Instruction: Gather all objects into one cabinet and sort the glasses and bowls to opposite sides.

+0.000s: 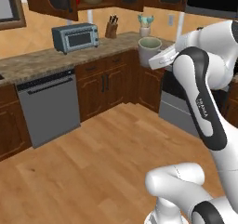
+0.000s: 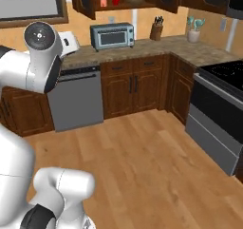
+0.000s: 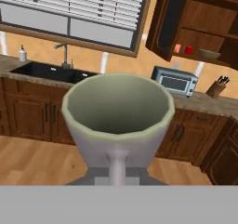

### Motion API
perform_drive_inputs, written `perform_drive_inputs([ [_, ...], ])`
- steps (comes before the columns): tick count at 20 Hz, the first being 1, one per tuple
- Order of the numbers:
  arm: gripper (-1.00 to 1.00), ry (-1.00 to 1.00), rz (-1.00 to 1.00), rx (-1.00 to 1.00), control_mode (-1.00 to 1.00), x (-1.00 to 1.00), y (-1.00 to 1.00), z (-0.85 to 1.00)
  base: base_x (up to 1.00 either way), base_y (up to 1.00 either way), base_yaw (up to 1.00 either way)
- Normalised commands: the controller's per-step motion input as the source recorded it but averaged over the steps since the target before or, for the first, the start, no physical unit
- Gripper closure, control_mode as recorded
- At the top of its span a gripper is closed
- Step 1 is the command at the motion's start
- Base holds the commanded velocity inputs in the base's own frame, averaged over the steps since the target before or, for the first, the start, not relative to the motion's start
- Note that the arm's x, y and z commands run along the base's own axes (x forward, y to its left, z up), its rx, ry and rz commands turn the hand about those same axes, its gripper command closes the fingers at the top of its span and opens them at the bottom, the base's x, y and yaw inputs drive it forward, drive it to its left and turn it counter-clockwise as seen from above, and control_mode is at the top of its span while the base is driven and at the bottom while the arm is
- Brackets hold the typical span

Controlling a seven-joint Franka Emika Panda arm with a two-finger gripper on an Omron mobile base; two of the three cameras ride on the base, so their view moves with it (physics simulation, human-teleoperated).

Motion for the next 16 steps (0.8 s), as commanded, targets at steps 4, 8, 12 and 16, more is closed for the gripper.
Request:
perform_drive_inputs([
  [4, 1.00, 0.00, 0.00, 0.00, 1.00, 0.00, 0.00, 0.00, 0.99, -0.55, 0.02],
  [8, 1.00, 0.00, 0.00, 0.00, 1.00, 0.00, 0.00, 0.00, 0.98, -0.34, 0.07],
  [12, 1.00, 0.00, 0.00, 0.00, 1.00, 0.00, 0.00, 0.00, 1.00, -0.02, 0.19],
  [16, 1.00, 0.00, 0.00, 0.00, 1.00, 0.00, 0.00, 0.00, 1.00, 0.00, 0.28],
])
